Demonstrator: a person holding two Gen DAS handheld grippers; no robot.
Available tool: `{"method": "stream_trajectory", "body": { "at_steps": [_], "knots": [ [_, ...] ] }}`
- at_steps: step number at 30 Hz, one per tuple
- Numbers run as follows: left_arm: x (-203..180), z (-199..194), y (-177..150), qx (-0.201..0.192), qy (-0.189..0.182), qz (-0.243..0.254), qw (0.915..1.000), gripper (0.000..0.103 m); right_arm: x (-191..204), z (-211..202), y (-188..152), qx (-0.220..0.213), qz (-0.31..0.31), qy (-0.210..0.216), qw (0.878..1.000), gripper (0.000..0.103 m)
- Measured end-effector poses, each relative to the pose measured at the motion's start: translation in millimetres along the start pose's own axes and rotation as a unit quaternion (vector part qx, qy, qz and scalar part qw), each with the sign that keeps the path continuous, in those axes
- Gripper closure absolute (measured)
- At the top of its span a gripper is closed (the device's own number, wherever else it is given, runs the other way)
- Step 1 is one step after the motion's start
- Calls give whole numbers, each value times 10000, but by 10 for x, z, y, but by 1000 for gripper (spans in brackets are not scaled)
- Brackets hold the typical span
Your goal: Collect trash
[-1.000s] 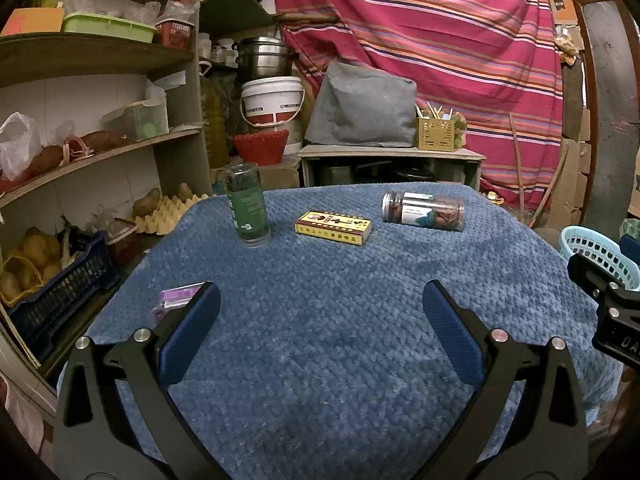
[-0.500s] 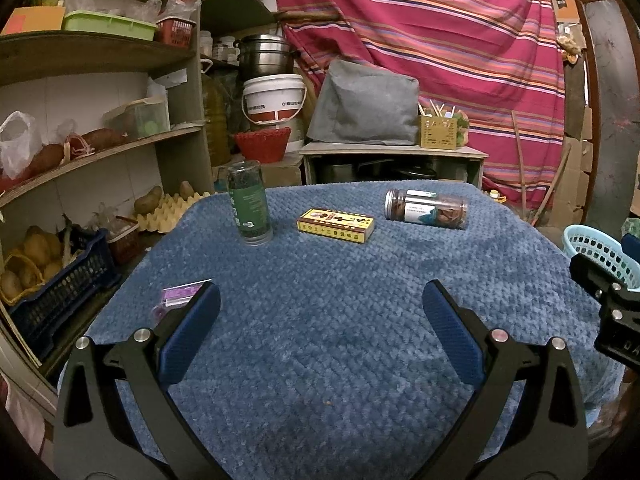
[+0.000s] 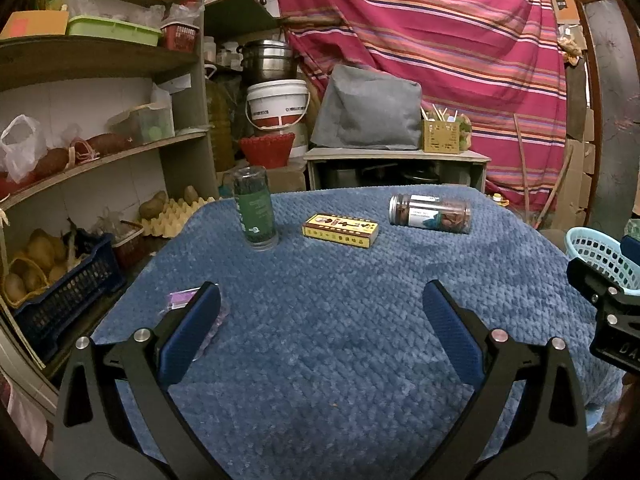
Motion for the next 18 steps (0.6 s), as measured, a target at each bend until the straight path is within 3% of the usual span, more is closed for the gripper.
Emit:
{"method": "stream_trajectory", "body": {
  "at_steps": [18],
  "knots": [
    [4, -28, 42, -38, 1, -4, 10000, 5, 16, 1, -5, -4, -13, 4, 10000, 4]
  ]
}}
Point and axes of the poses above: each gripper's, at about its wrist camera, not at the fingertips, and z roughly the way its jaws point, x to its left, y to its top, the point moved 2 cm from there along z, roughly the way its jaws point, and after that the axes turned 9 degrees about -x, right-handed, at the moved point
